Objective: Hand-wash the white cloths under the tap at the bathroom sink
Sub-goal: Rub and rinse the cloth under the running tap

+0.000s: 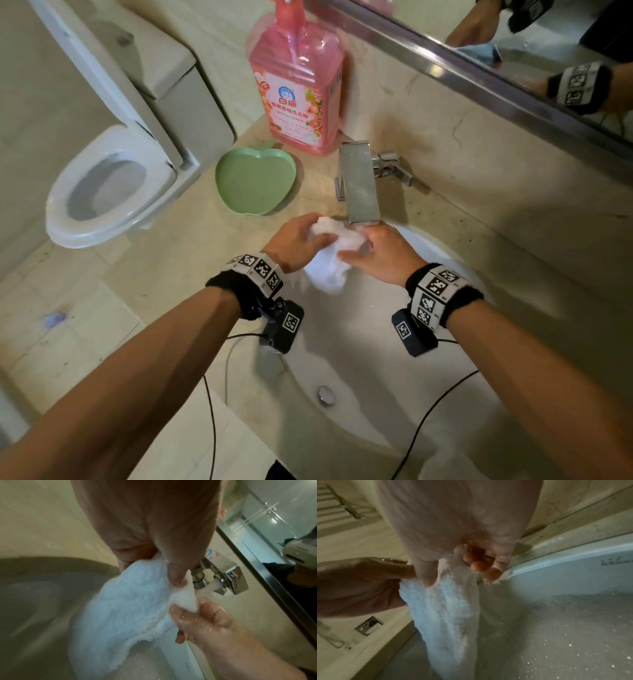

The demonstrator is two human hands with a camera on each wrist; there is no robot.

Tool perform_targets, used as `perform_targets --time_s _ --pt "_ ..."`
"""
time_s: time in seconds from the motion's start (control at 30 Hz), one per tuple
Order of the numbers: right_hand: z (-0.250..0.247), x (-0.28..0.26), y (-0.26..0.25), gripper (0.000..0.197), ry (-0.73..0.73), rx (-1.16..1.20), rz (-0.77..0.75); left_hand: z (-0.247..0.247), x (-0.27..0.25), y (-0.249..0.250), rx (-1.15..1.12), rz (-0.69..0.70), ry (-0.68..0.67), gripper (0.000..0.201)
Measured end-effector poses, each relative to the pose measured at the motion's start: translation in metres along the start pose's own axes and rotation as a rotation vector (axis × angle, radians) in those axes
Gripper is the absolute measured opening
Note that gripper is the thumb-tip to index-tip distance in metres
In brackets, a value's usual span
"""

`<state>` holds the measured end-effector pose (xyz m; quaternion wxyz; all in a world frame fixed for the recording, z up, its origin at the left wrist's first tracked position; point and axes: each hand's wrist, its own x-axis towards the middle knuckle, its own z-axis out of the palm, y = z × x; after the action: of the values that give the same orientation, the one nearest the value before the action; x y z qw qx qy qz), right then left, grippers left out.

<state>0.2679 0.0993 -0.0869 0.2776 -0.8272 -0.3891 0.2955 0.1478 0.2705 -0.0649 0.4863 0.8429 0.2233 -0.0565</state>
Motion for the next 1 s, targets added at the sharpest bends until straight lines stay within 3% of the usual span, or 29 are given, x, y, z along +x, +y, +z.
perform_targets --time_s 0.1,0.2,0.3,0.37,0.43,0.5,0.57,0.67,0.73,0.8,0.9,1.0 --pt "0.002 0.004 -0.002 0.047 -0.002 -0.030 0.038 -0.011 -0.005 -0.003 -0.066 -0.047 0.046 0.033" --pt "0.001 0.006 -0.004 0.034 0.025 0.211 0.128 -0.015 -0.008 -0.002 -0.123 -0.137 0.090 0.036" --pt "-0.003 0.005 -0.006 0.031 0.066 0.341 0.148 -0.017 -0.007 -0.002 -0.116 -0.128 0.146 0.027" --pt "-0.008 0.004 -0.007 0.030 0.080 0.393 0.167 -0.017 -0.004 0.001 -0.085 -0.101 0.129 0.026" --pt "-0.013 0.000 -0.005 0.028 0.075 0.469 0.221 -0.017 0.001 0.000 -0.078 -0.074 -0.010 0.022" --pt "-0.018 -0.004 0.000 0.025 0.045 0.549 0.260 -0.017 0.007 -0.004 0.050 -0.129 -0.145 0.063" --pt "-0.022 -0.010 0.007 0.030 -0.002 0.620 0.283 -0.013 0.010 -0.004 0.102 -0.163 -0.166 0.075" --pt "-0.028 -0.019 0.018 0.051 -0.068 0.566 0.318 0.001 0.015 0.004 -0.007 -0.134 -0.103 0.044" --pt "-0.030 -0.024 0.023 0.047 -0.067 0.492 0.326 0.007 0.017 0.011 -0.129 -0.153 -0.100 0.026" --pt "-0.032 -0.027 0.028 0.033 -0.024 0.473 0.350 0.012 0.021 0.013 -0.237 -0.189 -0.137 0.024" --pt "-0.038 -0.028 0.031 0.018 0.006 0.450 0.355 0.014 0.026 0.017 -0.286 -0.164 -0.189 0.041" --pt "-0.043 -0.028 0.032 0.033 -0.037 0.394 0.329 0.009 0.028 0.017 -0.270 -0.076 -0.219 0.038"
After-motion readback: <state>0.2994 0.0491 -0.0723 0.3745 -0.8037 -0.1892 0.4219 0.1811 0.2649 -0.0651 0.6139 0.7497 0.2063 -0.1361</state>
